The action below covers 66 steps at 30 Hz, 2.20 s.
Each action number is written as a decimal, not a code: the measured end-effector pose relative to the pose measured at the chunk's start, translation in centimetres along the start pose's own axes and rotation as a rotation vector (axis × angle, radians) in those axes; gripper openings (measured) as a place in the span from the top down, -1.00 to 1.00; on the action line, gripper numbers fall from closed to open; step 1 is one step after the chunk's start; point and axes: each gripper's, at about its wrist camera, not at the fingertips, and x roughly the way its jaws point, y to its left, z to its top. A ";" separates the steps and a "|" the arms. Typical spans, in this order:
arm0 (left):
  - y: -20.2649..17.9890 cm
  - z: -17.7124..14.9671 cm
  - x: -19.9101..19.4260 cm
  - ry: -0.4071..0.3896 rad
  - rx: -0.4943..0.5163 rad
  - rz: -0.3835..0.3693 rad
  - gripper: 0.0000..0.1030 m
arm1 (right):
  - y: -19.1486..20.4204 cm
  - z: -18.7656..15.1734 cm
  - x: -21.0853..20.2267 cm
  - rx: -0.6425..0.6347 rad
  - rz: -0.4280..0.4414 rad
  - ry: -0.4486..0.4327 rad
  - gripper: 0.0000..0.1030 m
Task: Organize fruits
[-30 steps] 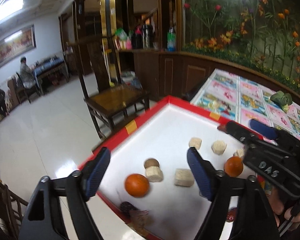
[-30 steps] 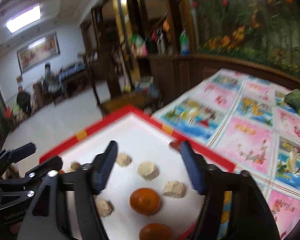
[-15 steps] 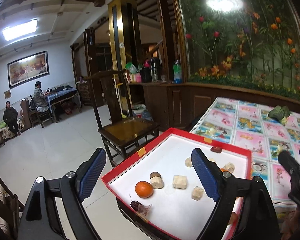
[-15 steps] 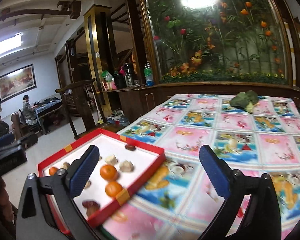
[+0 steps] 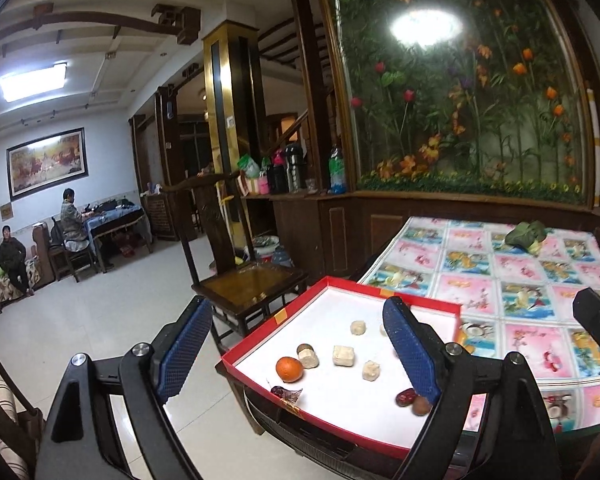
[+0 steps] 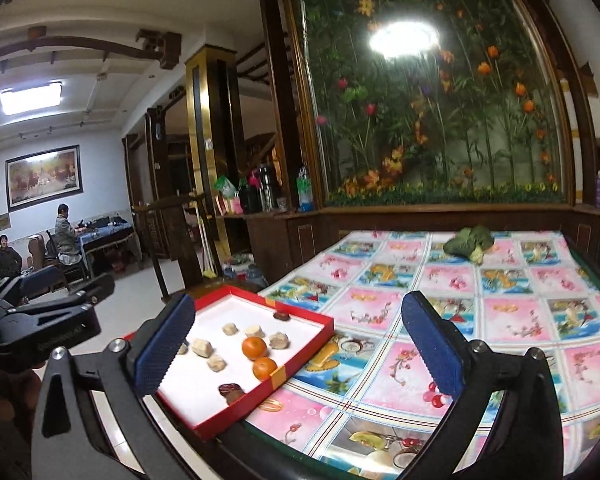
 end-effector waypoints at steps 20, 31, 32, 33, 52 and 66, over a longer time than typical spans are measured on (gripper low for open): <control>2.5 -0.1 -2.4 -0.030 -0.028 -0.024 -0.99 | 4.1 0.3 -2.8 -0.037 0.057 -0.042 -1.00; 2.9 -0.2 -2.6 -0.024 -0.034 -0.011 -1.00 | 3.9 0.0 -2.9 -0.029 0.027 -0.027 -1.00; 3.0 -0.2 -2.7 -0.025 -0.032 -0.011 -1.00 | 3.8 0.0 -2.9 -0.026 0.027 -0.025 -1.00; 3.0 -0.3 -2.7 -0.026 -0.027 -0.012 -1.00 | 3.8 0.0 -2.9 -0.021 0.028 -0.022 -1.00; 3.2 -0.6 -2.3 0.010 -0.038 -0.032 -1.00 | 4.5 -0.5 -2.1 -0.046 0.040 0.010 -1.00; 3.4 -0.9 -2.0 0.034 -0.027 -0.035 -0.99 | 5.4 -1.3 -1.7 -0.090 0.051 0.028 -1.00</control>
